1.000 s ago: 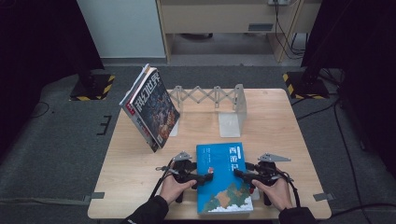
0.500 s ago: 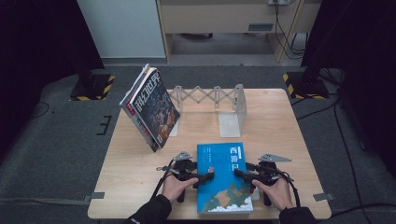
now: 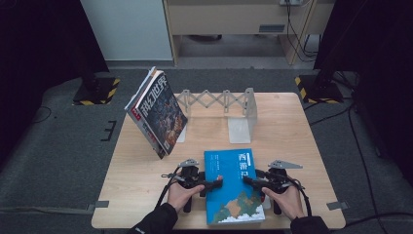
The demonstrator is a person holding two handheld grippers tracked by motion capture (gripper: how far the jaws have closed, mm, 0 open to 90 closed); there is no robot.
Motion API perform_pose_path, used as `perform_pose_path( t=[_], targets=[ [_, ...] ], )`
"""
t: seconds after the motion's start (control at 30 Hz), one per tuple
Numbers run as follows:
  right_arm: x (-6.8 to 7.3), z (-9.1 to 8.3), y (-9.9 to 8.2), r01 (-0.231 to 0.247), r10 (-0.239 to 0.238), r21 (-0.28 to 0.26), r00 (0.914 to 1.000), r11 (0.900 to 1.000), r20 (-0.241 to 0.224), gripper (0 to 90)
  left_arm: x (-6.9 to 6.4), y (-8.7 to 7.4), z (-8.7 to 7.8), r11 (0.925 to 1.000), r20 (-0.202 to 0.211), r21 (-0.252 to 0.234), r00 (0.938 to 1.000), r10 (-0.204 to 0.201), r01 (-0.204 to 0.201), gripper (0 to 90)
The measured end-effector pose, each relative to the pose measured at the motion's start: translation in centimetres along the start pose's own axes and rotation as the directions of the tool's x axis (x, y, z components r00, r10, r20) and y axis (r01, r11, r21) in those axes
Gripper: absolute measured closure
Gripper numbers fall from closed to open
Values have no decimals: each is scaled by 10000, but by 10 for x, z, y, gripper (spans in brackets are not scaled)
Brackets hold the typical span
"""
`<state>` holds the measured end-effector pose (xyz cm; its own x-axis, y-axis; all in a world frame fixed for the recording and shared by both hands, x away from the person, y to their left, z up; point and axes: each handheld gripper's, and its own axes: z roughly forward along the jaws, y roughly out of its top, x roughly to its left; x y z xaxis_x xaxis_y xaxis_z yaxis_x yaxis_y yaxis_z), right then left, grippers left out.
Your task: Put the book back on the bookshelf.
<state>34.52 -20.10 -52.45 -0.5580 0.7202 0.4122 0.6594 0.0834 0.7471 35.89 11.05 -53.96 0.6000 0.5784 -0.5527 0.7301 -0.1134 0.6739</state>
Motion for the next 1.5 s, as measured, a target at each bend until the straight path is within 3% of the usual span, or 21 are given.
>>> perform_pose_path(
  t=[0.23,0.4,0.5,0.6,0.8,0.93,1.17,1.5],
  targets=[
    [0,1,0,-23,23,-100,10000,9999,-34,336,-2,3,-3,9998,107,150,9999,94,-96,139],
    [1,1,0,-39,37,-235,9999,9997,-96,385,-12,7,-5,9994,671,-29,9971,350,-349,292],
    [1,2,1,65,-70,-203,9997,9998,-223,391,-19,7,-5,9974,479,88,9964,706,-711,316],
    [1,2,1,116,-121,-180,9996,9998,-270,385,-17,7,-7,9992,555,-23,9977,390,-390,348],
    [-2,0,-1,-43,43,16,9985,10000,-551,358,-17,8,-9,9998,592,-24,9981,194,-193,382],
    [0,0,-2,-112,111,-23,9988,9999,-485,355,-18,10,-10,10000,631,-37,9980,11,-9,407],
    [-1,-2,2,-33,27,-132,9990,9999,-454,382,-24,20,-14,9993,521,-39,9980,370,-368,438],
    [1,-7,9,229,-291,-829,9968,9963,-738,425,-32,31,-27,9958,561,-707,9965,617,-577,512]
  ],
)
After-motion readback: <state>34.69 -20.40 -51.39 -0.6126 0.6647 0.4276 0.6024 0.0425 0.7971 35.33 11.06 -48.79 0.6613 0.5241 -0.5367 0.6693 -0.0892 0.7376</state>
